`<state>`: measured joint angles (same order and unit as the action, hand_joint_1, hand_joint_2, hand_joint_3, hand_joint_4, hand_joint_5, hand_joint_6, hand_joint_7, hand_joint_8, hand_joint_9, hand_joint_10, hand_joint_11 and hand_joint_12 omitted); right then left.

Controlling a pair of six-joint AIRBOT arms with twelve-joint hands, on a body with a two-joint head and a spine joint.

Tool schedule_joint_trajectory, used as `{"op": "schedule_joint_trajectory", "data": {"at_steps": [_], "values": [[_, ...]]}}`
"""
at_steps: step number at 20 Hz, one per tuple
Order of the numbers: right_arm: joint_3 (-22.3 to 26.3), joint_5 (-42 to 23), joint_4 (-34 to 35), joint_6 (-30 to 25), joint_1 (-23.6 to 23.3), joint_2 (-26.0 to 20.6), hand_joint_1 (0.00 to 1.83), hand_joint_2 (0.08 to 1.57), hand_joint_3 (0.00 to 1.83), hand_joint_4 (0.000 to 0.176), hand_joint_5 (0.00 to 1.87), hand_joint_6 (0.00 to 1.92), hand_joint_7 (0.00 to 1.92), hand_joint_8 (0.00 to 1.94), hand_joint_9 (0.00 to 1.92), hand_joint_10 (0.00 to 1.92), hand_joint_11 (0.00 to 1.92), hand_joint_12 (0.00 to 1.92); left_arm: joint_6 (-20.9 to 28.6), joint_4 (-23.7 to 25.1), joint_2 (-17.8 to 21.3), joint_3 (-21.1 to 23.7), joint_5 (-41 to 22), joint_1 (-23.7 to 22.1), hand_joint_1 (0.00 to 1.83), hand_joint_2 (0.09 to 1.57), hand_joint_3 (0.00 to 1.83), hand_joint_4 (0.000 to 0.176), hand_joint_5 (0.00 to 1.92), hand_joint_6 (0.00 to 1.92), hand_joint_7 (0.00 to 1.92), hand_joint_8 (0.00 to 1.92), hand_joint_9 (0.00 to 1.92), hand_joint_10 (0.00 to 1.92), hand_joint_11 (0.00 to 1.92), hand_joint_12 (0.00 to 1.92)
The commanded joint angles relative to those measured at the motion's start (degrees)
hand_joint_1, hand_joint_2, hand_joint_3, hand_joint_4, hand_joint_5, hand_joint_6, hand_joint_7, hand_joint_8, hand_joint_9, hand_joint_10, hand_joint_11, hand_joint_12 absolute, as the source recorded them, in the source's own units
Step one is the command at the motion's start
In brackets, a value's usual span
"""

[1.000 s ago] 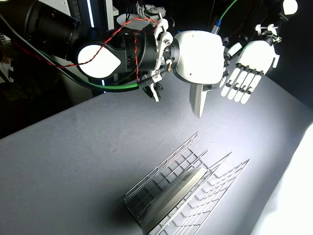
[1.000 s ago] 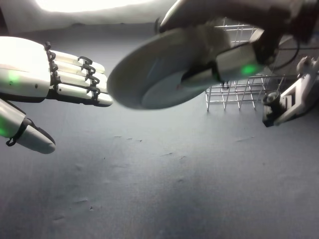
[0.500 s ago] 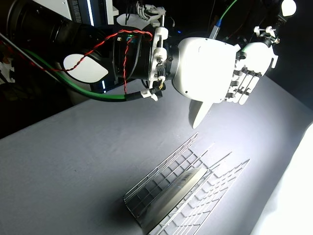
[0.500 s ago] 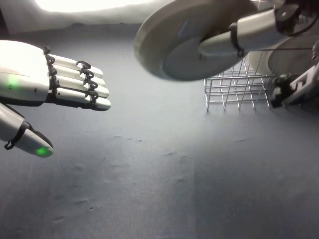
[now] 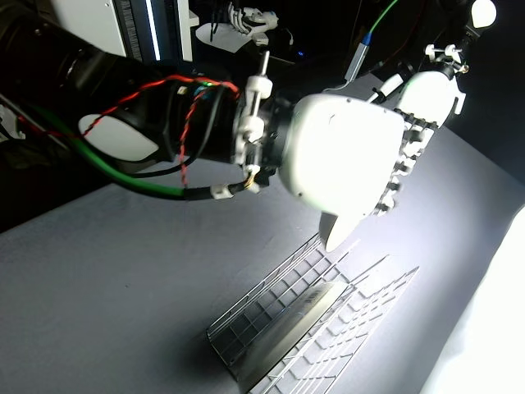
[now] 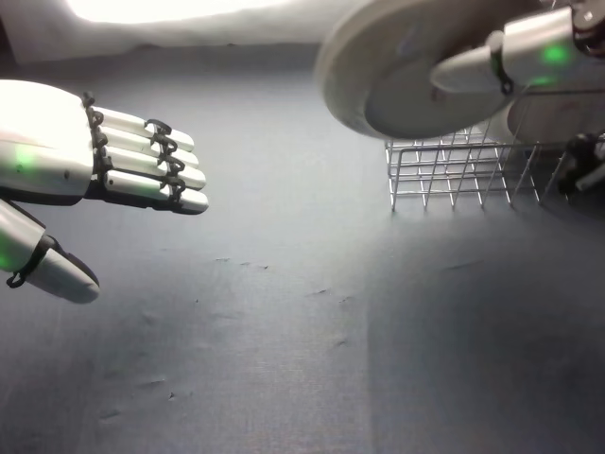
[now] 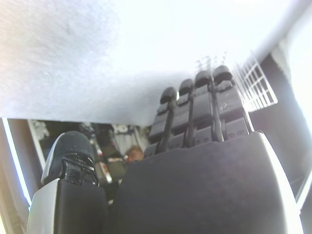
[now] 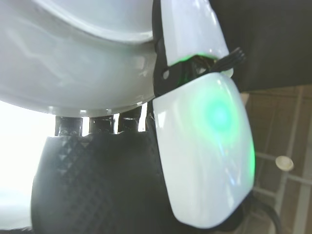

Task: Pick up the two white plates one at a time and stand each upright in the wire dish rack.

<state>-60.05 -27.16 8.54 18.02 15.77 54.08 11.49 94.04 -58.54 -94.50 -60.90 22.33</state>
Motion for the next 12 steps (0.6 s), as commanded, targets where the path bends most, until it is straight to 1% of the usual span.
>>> {"op": "schedule_joint_trajectory", "data": {"at_steps": [1, 3, 4, 6, 7, 8, 9, 12], "values": [[-0.09, -9.53, 0.7, -1.18, -0.48, -0.62, 1.39, 1.06, 0.0, 0.0, 0.95, 0.99, 1.21, 0.54, 1.04, 1.01, 0.93, 1.12, 0.05, -4.18, 0.55, -0.25, -1.31, -0.23, 0.0, 1.17, 0.0, 0.0, 0.0, 0.0, 0.0, 0.0, 0.0, 0.0, 0.0, 0.0], [-0.56, -9.71, 0.7, -1.16, 0.31, -0.83, 1.39, 1.07, 0.0, 0.0, 0.94, 1.05, 1.18, 0.57, 1.01, 1.02, 0.91, 1.1, 0.05, -4.17, 0.55, -0.21, -1.31, -0.23, 0.0, 1.17, 0.0, 0.0, 0.01, 0.0, 0.0, 0.0, 0.0, 0.0, 0.0, 0.0], [-1.13, -9.92, 0.7, -1.16, 0.93, -0.83, 1.39, 1.07, 0.0, 0.0, 0.94, 1.05, 1.18, 0.57, 1.01, 1.02, 0.91, 1.1, 0.05, -4.16, 0.55, -0.2, -1.31, -0.23, 0.0, 1.17, 0.0, 0.0, 0.01, 0.0, 0.0, 0.0, 0.0, 0.0, 0.0, 0.0], [-2.15, -10.12, 0.7, -1.15, 1.77, -0.83, 1.39, 1.07, 0.0, 0.0, 0.95, 1.04, 1.17, 0.57, 1.02, 0.99, 0.92, 1.07, 0.05, -4.14, 0.55, -0.19, -1.31, -0.23, 0.0, 1.17, 0.0, 0.0, 0.01, 0.0, 0.0, 0.0, 0.0, 0.0, 0.0, 0.0], [-2.64, -10.52, 0.7, -1.15, 2.5, -0.81, 1.39, 1.07, 0.0, 0.0, 0.95, 1.01, 1.16, 0.58, 1.05, 0.99, 0.93, 1.07, 0.05, -4.14, 0.54, -0.19, -1.31, -0.23, 0.0, 1.16, 0.0, 0.0, 0.02, 0.01, 0.0, 0.0, 0.0, 0.0, 0.0, 0.0], [-2.98, -10.67, 0.69, -1.13, 3.01, -0.8, 1.39, 1.07, 0.0, 0.0, 0.94, 1.01, 1.18, 0.54, 1.05, 1.01, 0.94, 1.09, 0.05, -4.14, 0.53, -0.18, -1.31, -0.23, 0.0, 1.17, 0.0, 0.0, 0.01, 0.0, 0.0, 0.0, 0.0, 0.0, 0.0, 0.0], [-3.27, -10.84, 0.69, -1.13, 3.49, -0.79, 1.39, 1.07, 0.0, 0.0, 0.94, 1.04, 1.17, 0.54, 1.03, 1.02, 0.93, 1.09, 0.05, -4.13, 0.53, -0.17, -1.34, -0.23, 0.0, 1.17, 0.0, 0.0, 0.01, 0.0, 0.0, 0.0, 0.0, 0.0, 0.0, 0.0], [-4.07, -11.84, 0.68, -1.08, 6.09, -0.78, 1.39, 1.07, 0.0, 0.0, 0.93, 0.98, 1.14, 0.62, 1.04, 1.06, 0.93, 1.12, 0.04, -4.11, 0.53, -0.16, -1.35, -0.23, 0.0, 1.18, 0.0, 0.0, 0.01, 0.0, 0.0, 0.0, 0.0, 0.0, 0.0, 0.0]]}}
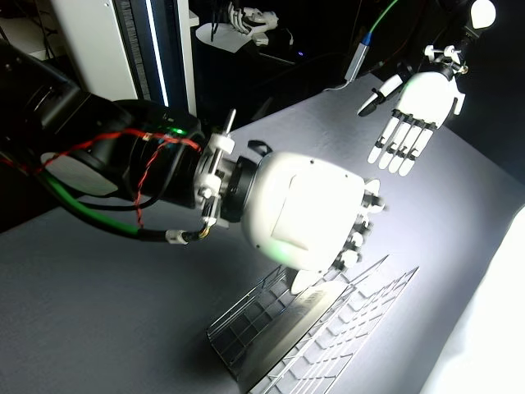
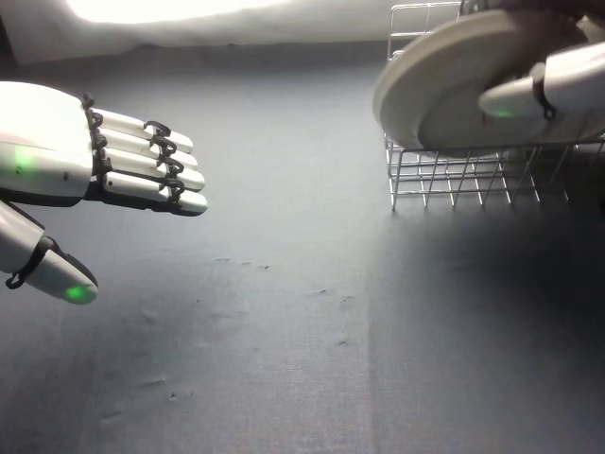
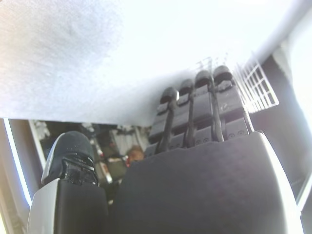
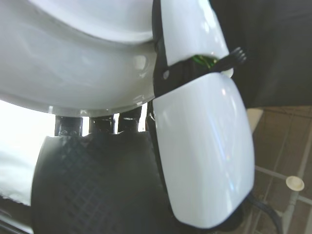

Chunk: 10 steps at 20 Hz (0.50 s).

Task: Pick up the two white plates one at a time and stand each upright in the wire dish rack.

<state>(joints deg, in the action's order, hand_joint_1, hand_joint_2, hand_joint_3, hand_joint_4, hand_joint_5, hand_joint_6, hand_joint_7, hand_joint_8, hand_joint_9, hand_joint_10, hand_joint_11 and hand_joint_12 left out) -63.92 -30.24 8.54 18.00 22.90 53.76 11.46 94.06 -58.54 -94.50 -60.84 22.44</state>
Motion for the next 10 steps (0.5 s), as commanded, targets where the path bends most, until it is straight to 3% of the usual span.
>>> {"op": "schedule_joint_trajectory", "data": {"at_steps": [1, 10], "values": [[-0.45, -9.04, 0.68, -1.03, -0.36, -0.44, 1.39, 1.07, 0.0, 0.0, 0.94, 0.98, 1.14, 0.61, 1.06, 1.03, 0.94, 1.1, 0.06, -4.12, 0.52, -0.16, -1.41, -0.34, 0.0, 1.18, 0.0, 0.0, 0.01, 0.0, 0.0, 0.0, 0.0, 0.0, 0.0, 0.0], [-1.72, -10.14, -2.85, 0.06, 3.5, -0.12, 1.39, 1.07, 0.0, 0.0, 0.94, 1.04, 1.15, 0.59, 1.03, 1.03, 0.93, 1.08, 0.06, -4.12, 0.51, -0.06, -1.41, -0.34, 0.0, 1.18, 0.0, 0.0, 0.01, 0.0, 0.0, 0.0, 0.0, 0.0, 0.0, 0.0]]}}
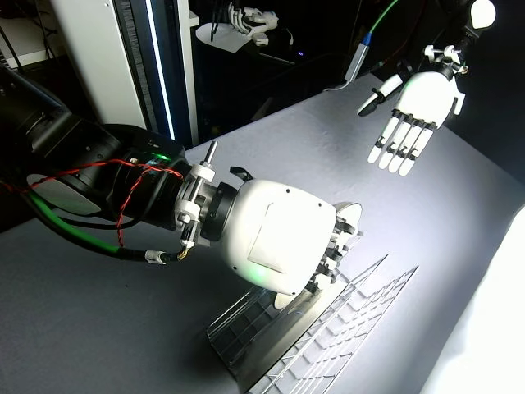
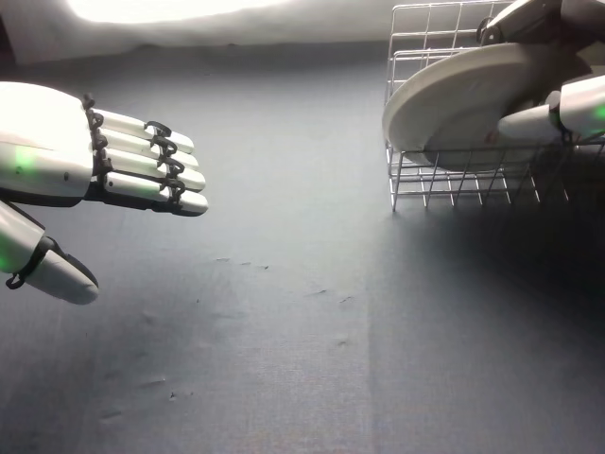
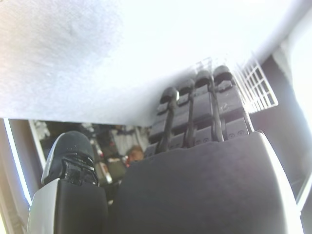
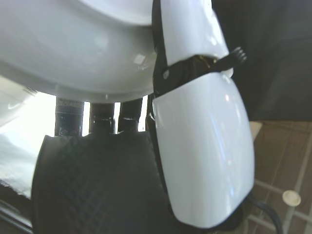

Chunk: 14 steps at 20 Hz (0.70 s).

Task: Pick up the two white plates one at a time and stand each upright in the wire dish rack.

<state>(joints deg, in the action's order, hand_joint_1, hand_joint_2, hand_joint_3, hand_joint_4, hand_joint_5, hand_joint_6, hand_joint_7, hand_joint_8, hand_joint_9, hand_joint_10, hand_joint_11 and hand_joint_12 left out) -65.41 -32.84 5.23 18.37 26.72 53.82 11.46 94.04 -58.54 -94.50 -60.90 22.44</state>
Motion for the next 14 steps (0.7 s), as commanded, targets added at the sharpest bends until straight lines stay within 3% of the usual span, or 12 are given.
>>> {"op": "schedule_joint_trajectory", "data": {"at_steps": [1, 9, 12, 13, 14], "values": [[-0.4, -7.54, -0.51, 0.02, 0.01, -0.15, 1.39, 1.07, 0.0, 0.0, 0.94, 1.04, 1.16, 0.58, 1.02, 1.04, 0.92, 1.08, 0.06, -4.1, 0.51, -0.06, -1.35, -0.34, 0.0, 1.18, 0.0, 0.0, 0.03, 0.01, 0.0, 0.0, 0.0, 0.0, 0.0, 0.0], [-1.97, -7.73, -3.81, 1.62, 1.9, 0.16, 1.39, 1.08, 0.0, 0.0, 0.94, 1.05, 1.1, 0.67, 1.04, 1.01, 0.96, 1.0, 0.06, -4.1, 0.51, 0.0, -1.42, -0.34, 0.0, 1.18, 0.0, 0.0, 0.05, 0.01, 0.0, 0.0, 0.0, 0.0, 0.0, 0.0], [-2.09, -7.78, -6.11, 2.13, 2.04, 0.17, 1.38, 1.08, 0.0, 0.0, 0.93, 1.03, 1.07, 0.75, 1.02, 1.04, 0.92, 1.07, 0.06, -4.08, 0.51, 0.03, -1.42, -0.34, 0.0, 1.18, 0.0, 0.0, 0.03, 0.0, 0.0, 0.0, 0.0, 0.0, 0.0, 0.0], [-2.09, -7.87, -6.78, 2.23, 2.04, 0.17, 1.38, 1.09, 0.0, 0.0, 0.92, 1.04, 1.05, 0.8, 1.0, 1.07, 0.9, 1.1, 0.06, -4.07, 0.51, 0.05, -1.42, -0.34, 0.0, 1.18, 0.0, 0.0, 0.02, 0.0, 0.0, 0.0, 0.0, 0.0, 0.0, 0.0], [-2.12, -7.87, -7.29, 2.63, 2.04, 0.17, 1.47, 1.11, 0.01, 0.0, 0.83, 1.08, 0.96, 0.9, 0.93, 1.07, 0.87, 1.46, 0.06, -4.07, 0.51, 0.06, -1.42, -0.34, 0.0, 1.18, 0.0, 0.0, 0.04, 0.01, 0.0, 0.0, 0.0, 0.0, 0.0, 0.0]]}}
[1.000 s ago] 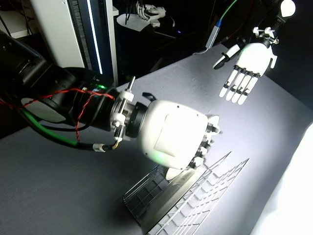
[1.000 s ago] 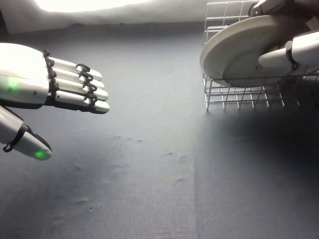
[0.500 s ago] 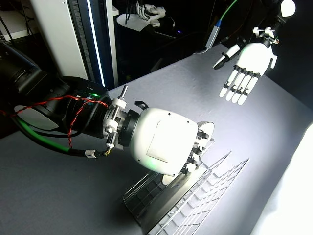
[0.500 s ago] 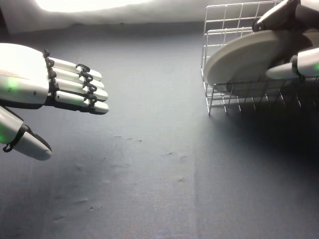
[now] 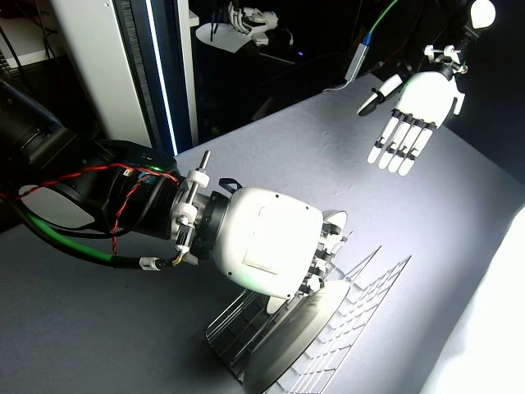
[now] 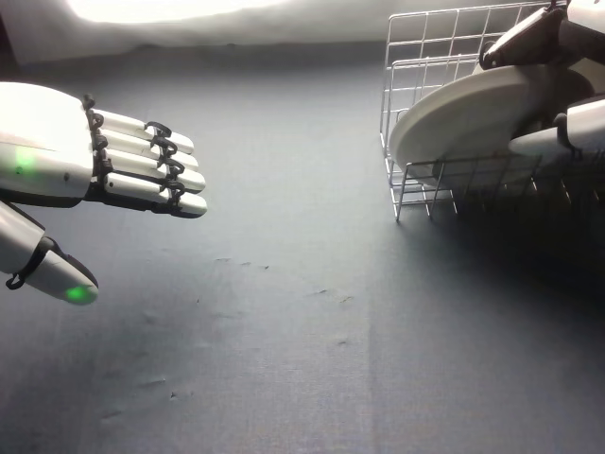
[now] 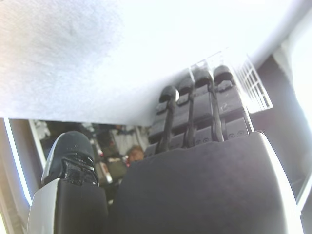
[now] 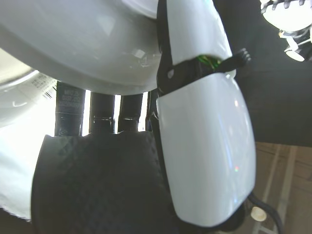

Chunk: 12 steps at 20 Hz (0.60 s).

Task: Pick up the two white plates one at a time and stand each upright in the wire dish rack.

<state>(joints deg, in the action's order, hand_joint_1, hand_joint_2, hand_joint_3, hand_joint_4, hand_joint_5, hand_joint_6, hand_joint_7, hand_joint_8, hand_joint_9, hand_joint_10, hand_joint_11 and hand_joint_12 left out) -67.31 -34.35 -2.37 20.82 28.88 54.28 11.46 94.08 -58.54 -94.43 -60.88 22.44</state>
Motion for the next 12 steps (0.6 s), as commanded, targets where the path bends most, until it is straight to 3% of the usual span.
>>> {"op": "schedule_joint_trajectory", "data": {"at_steps": [1, 5, 6, 7, 8, 9, 10, 12], "values": [[-0.23, -6.66, -0.76, 0.33, -0.13, -0.29, 1.48, 1.13, 0.0, 0.0, 0.77, 1.14, 0.91, 0.97, 0.88, 1.12, 0.86, 1.53, 0.06, -4.11, 0.51, 0.02, -1.44, -0.34, 0.0, 1.18, 0.0, 0.0, 0.04, 0.0, 0.0, 0.0, 0.0, 0.0, 0.0, 0.0], [-0.23, -7.29, -3.31, 0.31, -0.17, -0.3, 1.47, 1.21, 0.0, 0.0, 0.61, 1.4, 0.75, 1.21, 0.73, 1.34, 0.73, 1.71, 0.06, -4.09, 0.51, 0.07, -1.48, -0.34, 0.0, 1.17, 0.0, 0.0, 0.02, 0.0, 0.0, 0.0, 0.0, 0.0, 0.0, 0.0], [-0.23, -7.29, -3.35, 0.27, -0.18, -0.31, 1.37, 1.22, 0.0, 0.0, 0.63, 1.44, 0.76, 1.24, 0.75, 1.42, 0.59, 1.29, 0.06, -4.09, 0.51, 0.07, -1.48, -0.34, 0.0, 1.18, 0.0, 0.0, 0.03, 0.0, 0.0, 0.0, 0.0, 0.0, 0.0, 0.0], [-0.23, -7.29, -3.35, 0.17, -0.23, -0.31, 1.55, 1.15, 0.0, 0.0, 0.64, 0.7, 0.72, 0.66, 0.78, 1.34, 0.57, 1.14, 0.06, -4.09, 0.51, 0.07, -1.5, -0.34, 0.0, 1.18, 0.0, 0.0, 0.02, 0.0, 0.0, 0.0, 0.0, 0.0, 0.0, 0.0], [-0.23, -7.29, -3.35, 0.16, -0.33, -0.32, 1.42, 1.13, 0.0, 0.0, 0.72, 0.33, 0.8, 0.3, 0.73, 0.7, 0.57, 1.04, 0.06, -4.09, 0.51, 0.07, -1.53, -0.34, 0.0, 1.17, 0.0, 0.0, 0.02, 0.0, 0.0, 0.0, 0.0, 0.0, 0.0, 0.0], [-0.24, -7.28, -3.35, 0.16, -0.52, -0.33, 1.41, 1.13, 0.0, 0.0, 0.76, 0.15, 0.84, 0.13, 0.78, 0.38, 0.53, 1.02, 0.06, -4.09, 0.52, 0.07, -1.54, -0.34, 0.0, 1.17, 0.0, 0.0, 0.01, 0.0, 0.0, 0.0, 0.0, 0.0, 0.0, 0.0], [-0.24, -7.28, -3.35, 0.17, -0.73, -0.33, 1.41, 1.11, 0.0, 0.0, 0.79, 0.07, 0.86, 0.05, 0.82, 0.22, 0.53, 1.01, 0.06, -4.09, 0.52, 0.07, -1.55, -0.34, 0.0, 1.17, 0.0, 0.0, 0.01, 0.0, 0.0, 0.0, 0.0, 0.0, 0.0, 0.0], [-0.23, -7.28, -3.36, 0.16, -1.71, -0.33, 1.41, 1.11, 0.0, 0.0, 0.8, 0.03, 0.87, 0.02, 0.86, 0.13, 0.53, 1.01, 0.06, -4.09, 0.52, 0.07, -1.57, -0.34, 0.0, 1.17, 0.0, 0.0, 0.01, 0.0, 0.0, 0.0, 0.0, 0.0, 0.0, 0.0]]}}
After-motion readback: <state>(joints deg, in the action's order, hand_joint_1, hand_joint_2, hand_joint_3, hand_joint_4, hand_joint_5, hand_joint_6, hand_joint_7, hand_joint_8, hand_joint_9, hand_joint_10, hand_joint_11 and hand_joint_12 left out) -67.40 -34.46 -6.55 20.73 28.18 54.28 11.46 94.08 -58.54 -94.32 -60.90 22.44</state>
